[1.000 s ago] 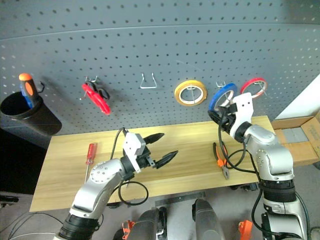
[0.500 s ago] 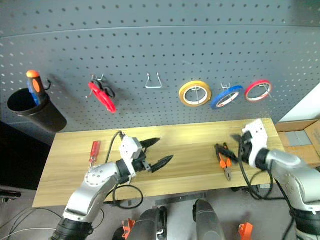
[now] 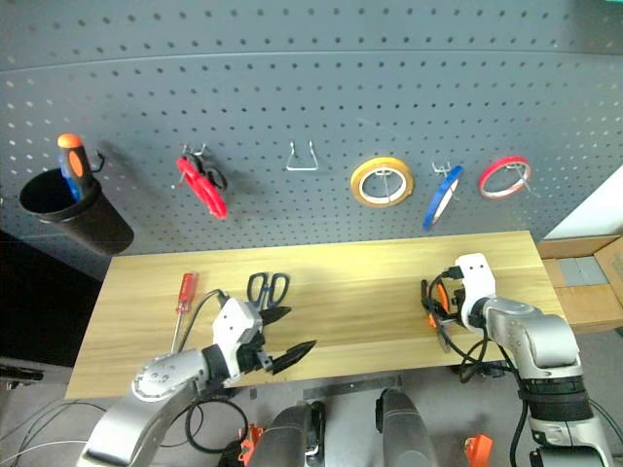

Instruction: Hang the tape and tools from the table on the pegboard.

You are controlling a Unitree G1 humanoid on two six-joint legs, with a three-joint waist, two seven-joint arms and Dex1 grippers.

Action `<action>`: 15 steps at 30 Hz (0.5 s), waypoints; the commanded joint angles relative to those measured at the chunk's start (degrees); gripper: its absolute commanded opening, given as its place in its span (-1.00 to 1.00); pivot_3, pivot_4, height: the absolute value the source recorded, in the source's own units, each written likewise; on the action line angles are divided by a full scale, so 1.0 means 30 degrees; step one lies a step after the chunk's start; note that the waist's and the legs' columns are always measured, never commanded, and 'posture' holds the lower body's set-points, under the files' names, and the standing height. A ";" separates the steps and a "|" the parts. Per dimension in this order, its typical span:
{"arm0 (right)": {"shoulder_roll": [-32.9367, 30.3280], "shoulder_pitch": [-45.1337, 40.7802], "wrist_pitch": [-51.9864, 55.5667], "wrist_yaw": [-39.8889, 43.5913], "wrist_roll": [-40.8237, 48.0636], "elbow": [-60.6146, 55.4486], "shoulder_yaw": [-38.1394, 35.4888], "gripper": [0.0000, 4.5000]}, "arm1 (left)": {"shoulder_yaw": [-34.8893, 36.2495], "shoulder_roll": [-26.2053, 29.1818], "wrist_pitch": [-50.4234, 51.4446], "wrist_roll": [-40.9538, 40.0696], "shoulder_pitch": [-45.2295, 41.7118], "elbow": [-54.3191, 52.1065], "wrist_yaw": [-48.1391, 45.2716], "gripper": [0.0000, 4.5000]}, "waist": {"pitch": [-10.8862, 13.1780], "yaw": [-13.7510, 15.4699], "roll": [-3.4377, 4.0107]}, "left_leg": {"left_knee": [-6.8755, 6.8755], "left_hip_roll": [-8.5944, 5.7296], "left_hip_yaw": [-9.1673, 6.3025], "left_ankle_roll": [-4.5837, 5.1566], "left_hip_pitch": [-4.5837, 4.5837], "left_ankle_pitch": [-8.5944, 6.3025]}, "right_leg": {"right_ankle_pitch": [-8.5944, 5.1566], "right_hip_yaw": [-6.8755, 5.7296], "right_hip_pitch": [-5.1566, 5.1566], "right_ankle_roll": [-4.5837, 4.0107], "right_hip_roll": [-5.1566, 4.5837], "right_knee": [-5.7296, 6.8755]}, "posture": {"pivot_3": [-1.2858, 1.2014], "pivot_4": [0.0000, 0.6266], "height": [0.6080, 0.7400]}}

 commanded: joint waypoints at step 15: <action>0.0245 -0.1896 0.1648 -0.0783 -0.1839 0.2473 0.0715 0.98 | 0.0711 0.0013 0.0566 -0.0529 0.1216 -0.2125 0.0755 1.00 | 0.0016 0.0389 -0.0001 | -0.0030 0.0002 -0.0049 0.0000 -0.0014 0.0000 | -0.0003 -0.0051 0.0005 -0.0009 -0.0001 -0.0043 | 0.01 0.08 1.00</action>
